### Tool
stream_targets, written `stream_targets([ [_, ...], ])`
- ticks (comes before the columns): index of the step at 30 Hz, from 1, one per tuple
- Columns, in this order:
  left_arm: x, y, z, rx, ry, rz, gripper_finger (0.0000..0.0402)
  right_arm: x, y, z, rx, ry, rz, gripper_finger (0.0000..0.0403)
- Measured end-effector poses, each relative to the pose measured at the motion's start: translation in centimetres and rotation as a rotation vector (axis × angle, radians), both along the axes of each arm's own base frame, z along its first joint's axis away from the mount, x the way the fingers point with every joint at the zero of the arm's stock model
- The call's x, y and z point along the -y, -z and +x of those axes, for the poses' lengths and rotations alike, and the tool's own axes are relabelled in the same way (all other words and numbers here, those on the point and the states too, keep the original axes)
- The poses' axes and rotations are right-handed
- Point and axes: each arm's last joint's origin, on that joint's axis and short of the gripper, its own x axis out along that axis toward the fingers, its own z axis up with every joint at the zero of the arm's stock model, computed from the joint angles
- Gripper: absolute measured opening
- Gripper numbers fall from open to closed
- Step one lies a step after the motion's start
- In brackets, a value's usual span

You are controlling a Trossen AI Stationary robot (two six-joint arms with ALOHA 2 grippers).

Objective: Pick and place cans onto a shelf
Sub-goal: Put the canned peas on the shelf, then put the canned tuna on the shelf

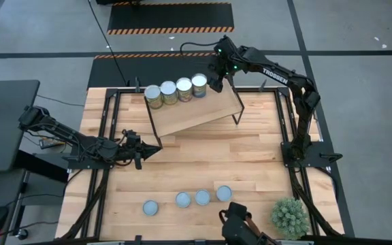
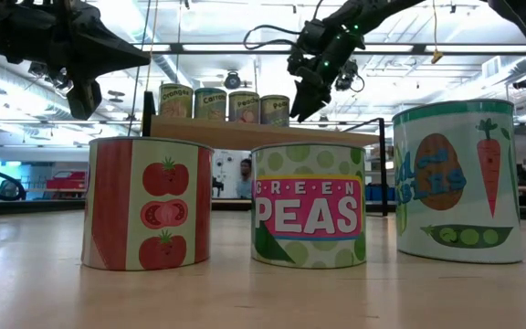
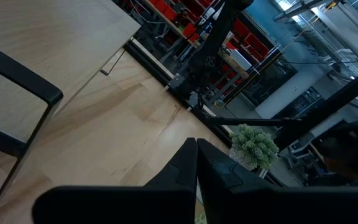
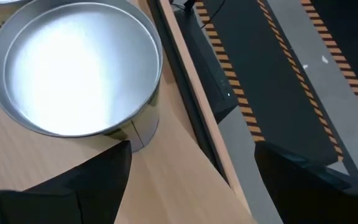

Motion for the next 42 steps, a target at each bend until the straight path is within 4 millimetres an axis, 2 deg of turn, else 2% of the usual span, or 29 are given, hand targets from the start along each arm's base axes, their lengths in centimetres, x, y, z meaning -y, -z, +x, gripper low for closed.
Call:
stream_targets([
  [8, 0.0, 0.0, 0.0, 0.000, 0.000, 0.000, 0.0016, 0.1, 0.0, -0.1, -0.021, 0.011, -0.023, 0.0348],
  [12, 0.0, 0.0, 0.0, 0.001, 0.000, -0.005, 0.0016, 0.2, 0.0, -0.7, -0.070, 0.035, -0.034, 0.0348],
  [20, 0.0, -0.6, 0.0, 0.057, 0.001, 0.004, 0.0016, -1.1, -2.0, -2.2, -0.045, 0.082, -0.006, 0.0348],
  [26, 0.0, -2.0, 0.1, 0.131, -0.002, 0.126, 0.0016, -3.0, -3.3, -2.7, -0.030, 0.071, 0.026, 0.0348],
  [34, 0.3, -3.7, 0.4, 0.155, 0.050, 0.163, 0.0016, -6.8, -3.2, -1.2, -0.070, -0.016, 0.110, 0.0348],
  [42, 1.0, -5.2, 1.0, 0.011, 0.210, 0.207, 0.0016, -11.4, -3.1, 0.1, -0.127, -0.107, 0.182, 0.0348],
])
